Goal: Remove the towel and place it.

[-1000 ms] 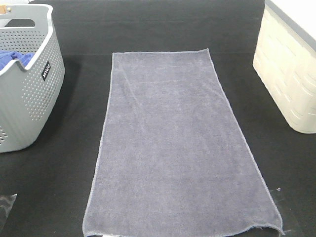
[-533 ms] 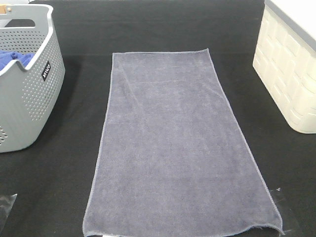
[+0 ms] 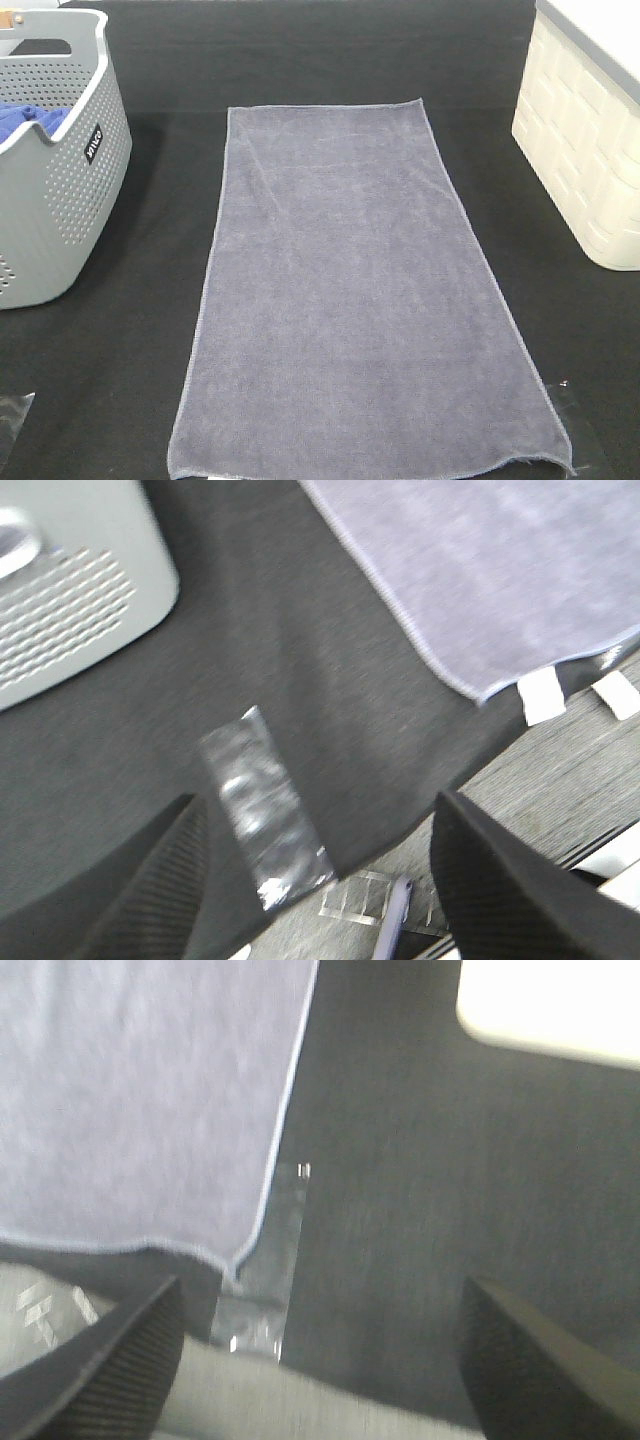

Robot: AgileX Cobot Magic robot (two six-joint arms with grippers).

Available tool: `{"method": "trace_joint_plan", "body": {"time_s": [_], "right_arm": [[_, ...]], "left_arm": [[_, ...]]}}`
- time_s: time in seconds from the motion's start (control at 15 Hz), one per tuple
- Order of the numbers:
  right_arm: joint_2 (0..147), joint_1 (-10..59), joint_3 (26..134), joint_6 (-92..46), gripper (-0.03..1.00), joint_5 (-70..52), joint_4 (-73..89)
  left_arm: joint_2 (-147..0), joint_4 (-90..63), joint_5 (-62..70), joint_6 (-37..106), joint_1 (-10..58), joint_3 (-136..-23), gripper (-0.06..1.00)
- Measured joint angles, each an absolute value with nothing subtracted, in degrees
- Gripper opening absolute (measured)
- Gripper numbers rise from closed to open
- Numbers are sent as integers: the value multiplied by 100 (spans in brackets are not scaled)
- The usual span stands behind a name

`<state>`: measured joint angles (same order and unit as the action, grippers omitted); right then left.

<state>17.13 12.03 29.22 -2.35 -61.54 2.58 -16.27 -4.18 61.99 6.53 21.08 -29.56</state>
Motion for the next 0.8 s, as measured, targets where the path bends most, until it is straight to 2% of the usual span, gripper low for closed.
{"method": "trace_joint_plan", "body": {"time_s": [0.27, 0.8], "right_arm": [[837, 1203, 2911, -269, 71, -6125, 258], [825, 1203, 2893, -281, 71, -6119, 258]], "left_arm": [[-1610, -613, 6050, 848, 2108, -2871, 62], [-1610, -699, 6050, 848, 2108, -2871, 62]]}}
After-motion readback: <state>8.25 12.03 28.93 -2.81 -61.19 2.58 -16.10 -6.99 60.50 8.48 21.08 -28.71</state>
